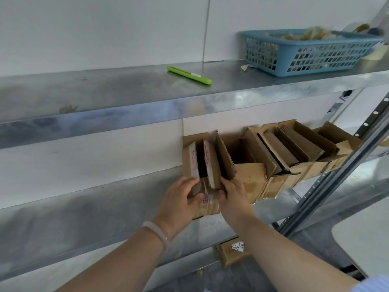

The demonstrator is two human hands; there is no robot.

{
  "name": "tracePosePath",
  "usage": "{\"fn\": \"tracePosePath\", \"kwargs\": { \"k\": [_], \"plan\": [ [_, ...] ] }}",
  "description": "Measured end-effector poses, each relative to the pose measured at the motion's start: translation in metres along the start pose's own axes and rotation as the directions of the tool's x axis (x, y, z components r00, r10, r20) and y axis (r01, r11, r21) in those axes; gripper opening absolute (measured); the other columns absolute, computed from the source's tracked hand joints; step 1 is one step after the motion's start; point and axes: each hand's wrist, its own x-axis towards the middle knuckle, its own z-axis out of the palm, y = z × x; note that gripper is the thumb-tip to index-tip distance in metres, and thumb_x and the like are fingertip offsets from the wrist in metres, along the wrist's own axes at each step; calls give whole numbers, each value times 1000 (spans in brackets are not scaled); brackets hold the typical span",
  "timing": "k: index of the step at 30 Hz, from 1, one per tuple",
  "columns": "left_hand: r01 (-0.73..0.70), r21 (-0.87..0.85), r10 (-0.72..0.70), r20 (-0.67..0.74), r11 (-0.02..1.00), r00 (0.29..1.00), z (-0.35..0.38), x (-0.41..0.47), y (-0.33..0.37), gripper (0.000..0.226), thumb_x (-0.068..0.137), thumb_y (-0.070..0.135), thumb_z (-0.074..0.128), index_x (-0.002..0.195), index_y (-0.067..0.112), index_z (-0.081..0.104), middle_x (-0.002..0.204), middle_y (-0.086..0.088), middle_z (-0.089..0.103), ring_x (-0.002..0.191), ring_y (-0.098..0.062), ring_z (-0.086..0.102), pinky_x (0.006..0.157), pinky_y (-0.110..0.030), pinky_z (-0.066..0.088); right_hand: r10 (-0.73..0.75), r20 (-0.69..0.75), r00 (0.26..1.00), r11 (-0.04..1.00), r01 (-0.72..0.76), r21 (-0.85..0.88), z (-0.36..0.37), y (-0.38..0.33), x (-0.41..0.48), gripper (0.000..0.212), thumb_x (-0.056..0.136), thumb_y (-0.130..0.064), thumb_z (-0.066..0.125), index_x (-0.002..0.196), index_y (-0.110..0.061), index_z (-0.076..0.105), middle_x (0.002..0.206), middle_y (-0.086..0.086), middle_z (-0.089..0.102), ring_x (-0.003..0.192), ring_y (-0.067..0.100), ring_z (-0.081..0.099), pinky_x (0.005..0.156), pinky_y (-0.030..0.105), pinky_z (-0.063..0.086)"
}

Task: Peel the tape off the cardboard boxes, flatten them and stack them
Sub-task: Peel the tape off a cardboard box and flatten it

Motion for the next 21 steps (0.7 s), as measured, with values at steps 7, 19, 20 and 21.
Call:
{"fn": "tracePosePath", "kwargs": {
  "k": [7,19,20,21],
  "plan": [
    [73,7,-73,-63,997,995,15,12,9,38,92,37,58,128,26,51,127,11,43,122,-9,38,104,-21,31,63,162,985,975,-96,200,-4,17,15,56,99,-34,46,151,-32,25,143,-4,41,110,10,51,77,13,41],
    [481,-112,-494,-147,869,857,-11,-4,-13,87,74,68,61,145,34,28,127,-2,38,120,-24,39,104,-42,41,-236,359,903,955,148,256,21,-14,7,47,102,-15,40,138,-44,45,130,-33,37,122,-11,35,108,10,24],
    [500,-176,-525,-151,848,838,-13,-6,-22,90,72,67,65,146,36,24,126,-1,38,118,-23,41,102,-44,43,-243,364,899,956,159,245,24,-17,7,44,103,-16,40,137,-44,46,131,-32,39,122,-9,36,109,12,25],
    [520,-215,-553,-147,827,820,-16,-9,-27,92,71,64,67,147,38,22,125,0,38,116,-22,43,101,-45,44,-244,357,902,958,167,233,28,-21,8,42,103,-19,40,138,-42,45,135,-27,40,125,-5,38,112,17,28]
  ]
}}
